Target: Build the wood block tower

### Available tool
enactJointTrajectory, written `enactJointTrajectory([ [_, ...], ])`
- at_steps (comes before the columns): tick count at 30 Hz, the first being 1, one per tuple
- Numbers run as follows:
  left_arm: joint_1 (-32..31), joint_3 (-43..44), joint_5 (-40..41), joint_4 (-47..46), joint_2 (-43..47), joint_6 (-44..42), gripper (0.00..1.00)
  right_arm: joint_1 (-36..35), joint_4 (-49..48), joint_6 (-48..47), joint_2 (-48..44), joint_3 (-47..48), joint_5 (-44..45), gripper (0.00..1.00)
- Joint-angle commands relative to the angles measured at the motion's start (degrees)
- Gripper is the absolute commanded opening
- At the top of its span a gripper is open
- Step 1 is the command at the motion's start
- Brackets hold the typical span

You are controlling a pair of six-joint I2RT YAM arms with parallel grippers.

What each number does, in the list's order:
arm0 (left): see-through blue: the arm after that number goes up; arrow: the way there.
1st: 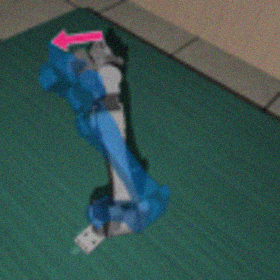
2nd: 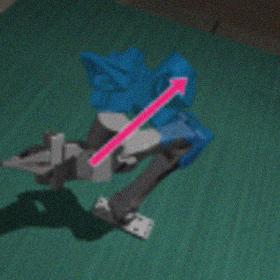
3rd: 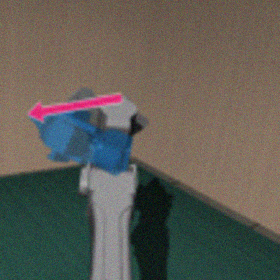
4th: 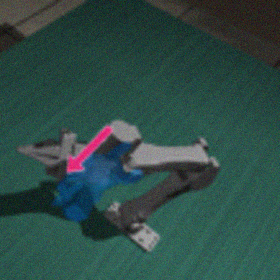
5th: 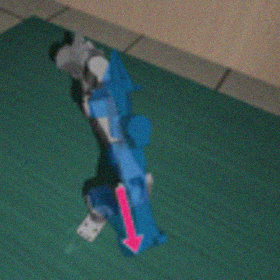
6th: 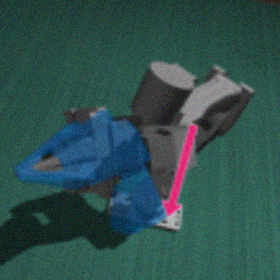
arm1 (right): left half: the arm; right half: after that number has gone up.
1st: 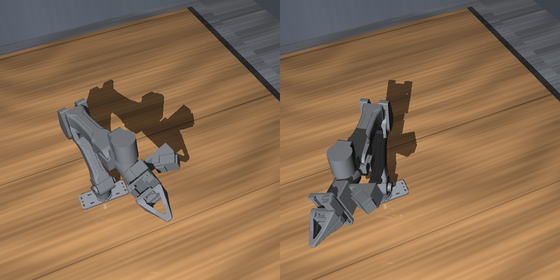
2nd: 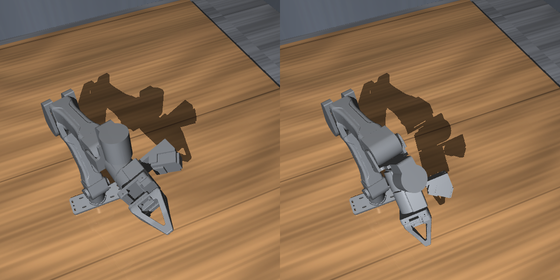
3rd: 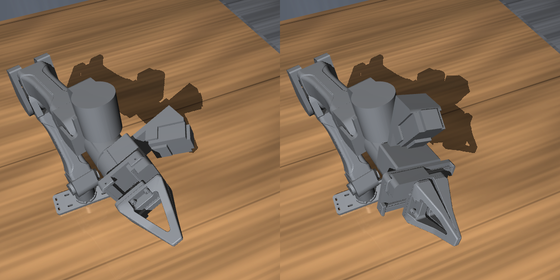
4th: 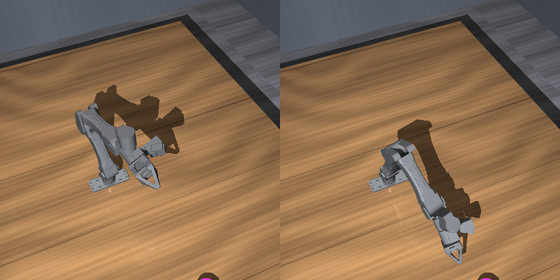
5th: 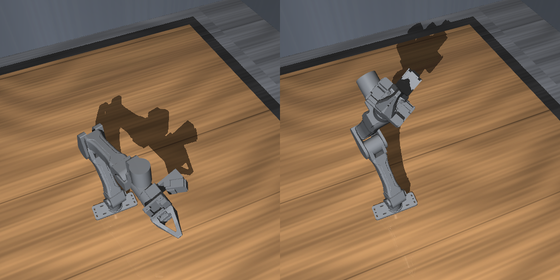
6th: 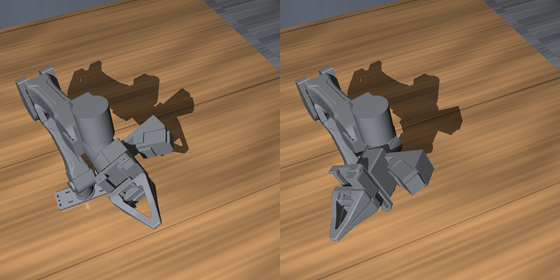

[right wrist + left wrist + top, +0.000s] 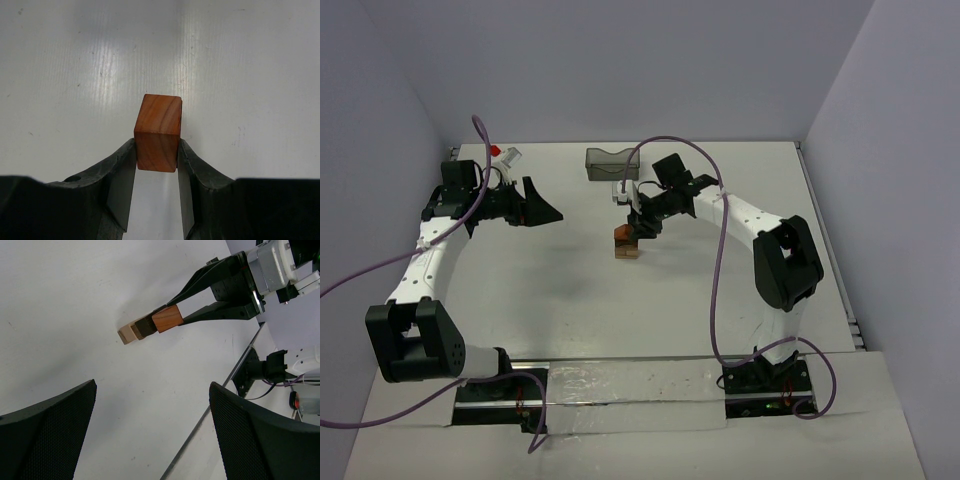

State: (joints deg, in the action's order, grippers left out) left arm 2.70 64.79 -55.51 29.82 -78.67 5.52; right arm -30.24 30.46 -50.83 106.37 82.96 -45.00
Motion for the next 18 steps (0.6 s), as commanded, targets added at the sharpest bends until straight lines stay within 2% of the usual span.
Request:
enactJointTrajectory([
  [1, -0.33, 1.91, 0.13, -1.35, 0.01, -0.07, 0.99, -0.52, -1.84, 0.03, 1.16, 2.16, 0.18, 0.3],
  [18, -0.41, 2.0, 0.23, -1.16, -0.08, -0.34, 0.99, -0.44, -2.17, 0.29, 2.1, 2.12, 0.28, 0.33],
])
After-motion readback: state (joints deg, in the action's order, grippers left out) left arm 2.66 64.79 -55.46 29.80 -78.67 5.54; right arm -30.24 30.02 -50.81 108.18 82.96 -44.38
